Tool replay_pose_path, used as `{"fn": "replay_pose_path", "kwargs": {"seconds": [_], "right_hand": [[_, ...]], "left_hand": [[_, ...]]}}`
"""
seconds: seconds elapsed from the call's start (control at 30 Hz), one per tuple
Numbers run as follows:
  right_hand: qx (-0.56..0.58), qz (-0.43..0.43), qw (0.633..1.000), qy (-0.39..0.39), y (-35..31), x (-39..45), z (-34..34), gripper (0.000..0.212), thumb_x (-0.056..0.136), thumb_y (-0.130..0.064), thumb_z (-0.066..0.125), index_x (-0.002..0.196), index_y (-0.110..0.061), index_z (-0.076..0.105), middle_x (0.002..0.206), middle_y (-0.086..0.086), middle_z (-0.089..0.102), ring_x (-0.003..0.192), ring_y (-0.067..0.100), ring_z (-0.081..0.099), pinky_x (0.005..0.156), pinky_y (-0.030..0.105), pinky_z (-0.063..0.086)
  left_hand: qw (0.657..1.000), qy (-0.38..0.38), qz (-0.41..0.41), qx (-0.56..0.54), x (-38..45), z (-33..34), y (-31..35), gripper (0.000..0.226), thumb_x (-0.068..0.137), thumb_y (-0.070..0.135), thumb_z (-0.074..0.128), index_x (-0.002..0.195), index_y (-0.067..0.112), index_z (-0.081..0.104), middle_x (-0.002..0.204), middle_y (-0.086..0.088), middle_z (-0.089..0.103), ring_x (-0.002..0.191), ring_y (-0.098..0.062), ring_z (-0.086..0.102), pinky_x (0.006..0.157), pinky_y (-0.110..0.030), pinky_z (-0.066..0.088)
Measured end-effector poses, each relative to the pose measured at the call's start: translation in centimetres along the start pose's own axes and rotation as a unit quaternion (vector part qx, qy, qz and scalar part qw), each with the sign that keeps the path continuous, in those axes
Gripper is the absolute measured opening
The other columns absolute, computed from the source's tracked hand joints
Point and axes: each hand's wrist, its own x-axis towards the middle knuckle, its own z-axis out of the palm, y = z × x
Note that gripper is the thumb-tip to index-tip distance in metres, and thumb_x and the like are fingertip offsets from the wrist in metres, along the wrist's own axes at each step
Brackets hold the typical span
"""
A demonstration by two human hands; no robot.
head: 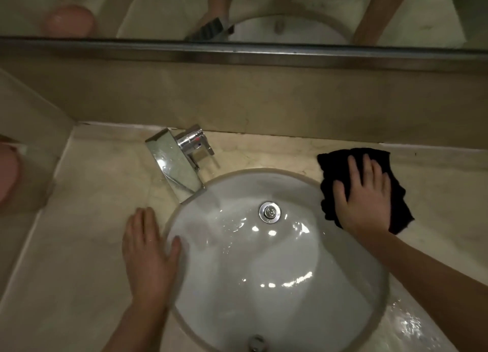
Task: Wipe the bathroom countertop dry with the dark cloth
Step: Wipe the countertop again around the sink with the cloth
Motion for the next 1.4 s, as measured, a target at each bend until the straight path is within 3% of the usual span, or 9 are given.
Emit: {"fn": "replay_pose_path", "kwargs": {"seconds": [0.2,0.37,0.57,0.67,0.83,1.1,1.2,1.3,1.4], "right_hand": [[0.017,-0.039,0.999,0.026,-4.9,2.7,2.3,0.064,0.100,-0.044,0.029,0.156,-0.015,0.032,0.162,0.015,0.031,0.149,0.031,0.025,0.123,0.046,0.013],[0.027,-0.059,0.997,0.052,-8.2,2.6,3.1,0.060,0.100,-0.038,0.033,0.151,-0.008,0.042,0.154,0.020,0.041,0.142,0.036,0.039,0.119,0.049,0.024],[0.059,-0.177,0.982,-0.018,-20.8,2.3,5.1,0.061,0.094,-0.037,0.035,0.147,-0.011,0.050,0.153,0.015,0.047,0.140,0.031,0.046,0.117,0.045,0.024],[0.071,-0.215,0.972,-0.058,-25.8,2.2,5.6,0.060,0.092,-0.036,0.033,0.144,-0.012,0.053,0.155,0.012,0.045,0.142,0.027,0.044,0.117,0.042,0.020],[0.077,-0.301,0.947,-0.083,-20.6,3.5,4.6,0.060,0.097,-0.036,0.032,0.151,-0.015,0.044,0.158,0.009,0.040,0.145,0.024,0.038,0.121,0.039,0.017],[0.025,-0.161,0.984,-0.074,-2.1,3.9,0.1,0.061,0.098,-0.035,0.030,0.156,-0.016,0.033,0.163,0.009,0.031,0.148,0.031,0.031,0.122,0.045,0.022],[0.019,-0.122,0.991,-0.060,-1.6,3.2,-0.3,0.061,0.099,-0.033,0.028,0.156,-0.013,0.031,0.163,0.011,0.028,0.148,0.031,0.026,0.123,0.043,0.017],[0.027,-0.093,0.995,-0.030,-4.0,3.1,0.4,0.061,0.097,-0.031,0.029,0.154,-0.009,0.035,0.159,0.017,0.034,0.146,0.034,0.030,0.122,0.047,0.020],[0.033,-0.117,0.992,-0.031,-6.4,3.2,1.1,0.062,0.097,-0.033,0.030,0.154,-0.009,0.035,0.160,0.016,0.034,0.147,0.033,0.029,0.123,0.046,0.018]], "left_hand": [[1.000,0.022,0.013,0.014,0.5,0.0,-1.5,0.077,0.088,0.045,0.045,0.150,-0.001,0.038,0.158,-0.019,0.034,0.147,-0.038,0.028,0.119,-0.052,0.024],[0.999,0.027,0.042,-0.001,0.5,0.0,-2.1,0.071,0.091,0.040,0.047,0.149,0.000,0.040,0.159,-0.016,0.034,0.147,-0.036,0.028,0.122,-0.048,0.020],[0.999,0.020,0.035,-0.014,0.8,0.1,-2.3,0.071,0.090,0.042,0.047,0.149,0.003,0.042,0.159,-0.014,0.035,0.147,-0.035,0.030,0.124,-0.034,0.011],[0.998,0.040,0.043,-0.018,0.9,0.1,-2.5,0.070,0.088,0.041,0.050,0.145,0.000,0.048,0.155,-0.018,0.040,0.143,-0.038,0.035,0.121,-0.043,0.020],[0.998,0.043,0.037,-0.021,0.9,0.0,-2.2,0.072,0.086,0.044,0.051,0.144,0.001,0.050,0.154,-0.016,0.042,0.143,-0.036,0.037,0.118,-0.052,0.028],[0.998,0.050,0.044,-0.014,1.0,0.0,-2.2,0.070,0.085,0.041,0.052,0.142,0.001,0.052,0.153,-0.018,0.043,0.140,-0.038,0.039,0.116,-0.052,0.031],[0.998,0.056,0.037,-0.019,0.9,-0.1,-1.9,0.069,0.085,0.040,0.052,0.142,0.001,0.052,0.153,-0.017,0.043,0.140,-0.037,0.039,0.116,-0.052,0.031],[0.997,0.058,0.032,-0.026,0.9,0.0,-2.0,0.068,0.086,0.040,0.051,0.142,0.002,0.052,0.153,-0.016,0.043,0.141,-0.037,0.039,0.116,-0.052,0.030],[0.998,0.059,0.028,-0.023,0.9,0.1,-2.0,0.068,0.086,0.040,0.050,0.144,0.004,0.051,0.154,-0.014,0.042,0.142,-0.034,0.037,0.118,-0.049,0.028]]}}
